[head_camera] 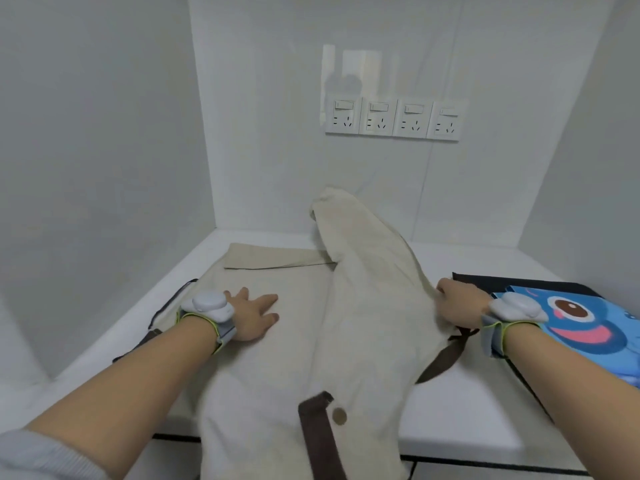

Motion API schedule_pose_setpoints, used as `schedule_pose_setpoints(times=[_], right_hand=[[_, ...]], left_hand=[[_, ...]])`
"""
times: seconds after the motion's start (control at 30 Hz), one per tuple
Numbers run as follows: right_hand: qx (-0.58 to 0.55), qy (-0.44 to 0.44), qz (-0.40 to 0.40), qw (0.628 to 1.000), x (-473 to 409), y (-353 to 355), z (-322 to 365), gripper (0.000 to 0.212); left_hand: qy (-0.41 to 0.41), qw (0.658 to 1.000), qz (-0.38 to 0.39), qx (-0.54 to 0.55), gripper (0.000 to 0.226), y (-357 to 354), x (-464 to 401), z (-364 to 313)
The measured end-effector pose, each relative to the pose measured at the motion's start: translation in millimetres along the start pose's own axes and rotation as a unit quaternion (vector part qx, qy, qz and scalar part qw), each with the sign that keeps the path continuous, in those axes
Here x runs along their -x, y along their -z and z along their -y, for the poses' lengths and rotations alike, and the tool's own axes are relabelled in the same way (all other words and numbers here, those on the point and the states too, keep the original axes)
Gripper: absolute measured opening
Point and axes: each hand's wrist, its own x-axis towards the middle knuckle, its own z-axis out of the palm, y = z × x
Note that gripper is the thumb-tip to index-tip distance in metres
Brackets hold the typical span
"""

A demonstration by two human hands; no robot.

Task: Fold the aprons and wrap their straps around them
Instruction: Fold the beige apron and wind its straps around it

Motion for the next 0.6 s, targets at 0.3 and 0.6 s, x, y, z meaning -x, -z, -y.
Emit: schedule_pose_setpoints(times=[0.3, 0.6], right_hand=[[-0.018, 0.154, -0.198, 0.968, 15, -6, 34, 0.062], [0.03, 0.105, 0.049, 0.993, 13, -70, 37, 0.059]], left_hand=[[-0.213, 0.954, -0.122, 0.174, 0.045, 11, 7, -88], [-0.129, 0.987, -0.082, 0.044, 0.055, -21, 3, -84]])
